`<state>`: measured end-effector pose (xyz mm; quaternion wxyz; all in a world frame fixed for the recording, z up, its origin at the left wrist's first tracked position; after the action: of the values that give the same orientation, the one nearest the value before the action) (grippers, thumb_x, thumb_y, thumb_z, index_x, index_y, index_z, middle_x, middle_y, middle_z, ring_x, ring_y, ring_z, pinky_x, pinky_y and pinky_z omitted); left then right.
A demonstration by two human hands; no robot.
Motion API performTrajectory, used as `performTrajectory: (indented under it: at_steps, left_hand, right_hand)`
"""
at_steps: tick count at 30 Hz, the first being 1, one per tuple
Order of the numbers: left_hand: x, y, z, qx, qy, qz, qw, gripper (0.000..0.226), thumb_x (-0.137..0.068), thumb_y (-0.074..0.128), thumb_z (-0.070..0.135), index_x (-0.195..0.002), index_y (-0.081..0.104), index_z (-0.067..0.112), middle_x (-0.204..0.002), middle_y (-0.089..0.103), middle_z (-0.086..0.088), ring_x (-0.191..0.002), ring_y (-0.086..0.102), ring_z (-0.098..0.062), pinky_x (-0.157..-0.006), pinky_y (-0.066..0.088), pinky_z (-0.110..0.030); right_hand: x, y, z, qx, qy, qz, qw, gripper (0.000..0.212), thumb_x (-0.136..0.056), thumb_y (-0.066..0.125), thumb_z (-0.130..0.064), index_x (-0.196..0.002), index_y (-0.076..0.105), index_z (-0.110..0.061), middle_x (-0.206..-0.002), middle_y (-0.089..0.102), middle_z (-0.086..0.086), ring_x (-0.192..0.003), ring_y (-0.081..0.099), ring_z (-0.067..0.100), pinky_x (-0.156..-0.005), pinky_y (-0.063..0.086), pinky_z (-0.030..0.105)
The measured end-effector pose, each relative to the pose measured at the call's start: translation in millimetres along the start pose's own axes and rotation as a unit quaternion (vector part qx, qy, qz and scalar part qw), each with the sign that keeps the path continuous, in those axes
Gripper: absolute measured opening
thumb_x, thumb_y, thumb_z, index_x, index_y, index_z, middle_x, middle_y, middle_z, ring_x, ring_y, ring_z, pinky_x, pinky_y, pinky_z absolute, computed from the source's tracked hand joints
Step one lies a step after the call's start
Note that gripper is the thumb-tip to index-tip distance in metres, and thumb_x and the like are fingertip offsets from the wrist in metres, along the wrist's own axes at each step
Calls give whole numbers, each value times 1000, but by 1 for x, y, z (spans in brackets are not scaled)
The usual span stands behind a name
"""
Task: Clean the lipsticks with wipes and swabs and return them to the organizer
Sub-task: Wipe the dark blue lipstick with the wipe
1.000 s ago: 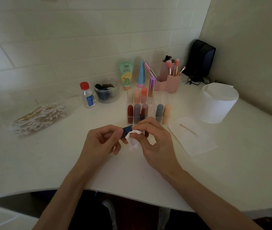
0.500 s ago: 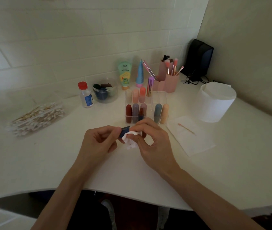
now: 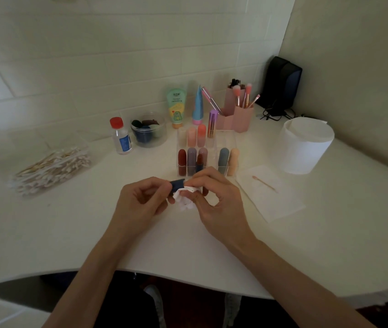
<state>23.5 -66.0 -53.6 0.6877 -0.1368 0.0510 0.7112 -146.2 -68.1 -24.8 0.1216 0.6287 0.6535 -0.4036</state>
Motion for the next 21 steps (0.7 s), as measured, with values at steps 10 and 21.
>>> performTrajectory:
  at_steps: [10, 21]
  left_hand:
    - [2, 4, -2, 0, -25, -18, 1000, 37, -99, 49, 35, -100, 76, 11, -64, 64, -5, -47, 46, -16, -49, 38, -20]
    - [1, 3, 0, -31, -6, -19, 999, 33, -94, 56, 32, -119, 72, 19, -82, 74, -3, -63, 62, -22, -62, 51, -23]
  right_hand:
    - [-1, 2, 3, -26, 19, -10, 999, 6, -90, 75, -5, -95, 77, -8, -94, 67, -5, -88, 62, 3, -80, 50, 19]
    - [0, 4, 5, -18, 20, -7, 1000, 7, -91, 75, -14, -96, 77, -10, -94, 66, -8, -88, 61, 1, -78, 52, 20]
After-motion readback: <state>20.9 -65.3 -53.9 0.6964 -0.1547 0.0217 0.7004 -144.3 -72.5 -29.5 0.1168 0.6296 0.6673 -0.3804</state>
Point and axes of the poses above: each hand's wrist, its own x-axis away from the middle knuckle, its own y-axis out of the palm, z = x × y, the point moved 9 cm from there along -x, towards the middle knuckle
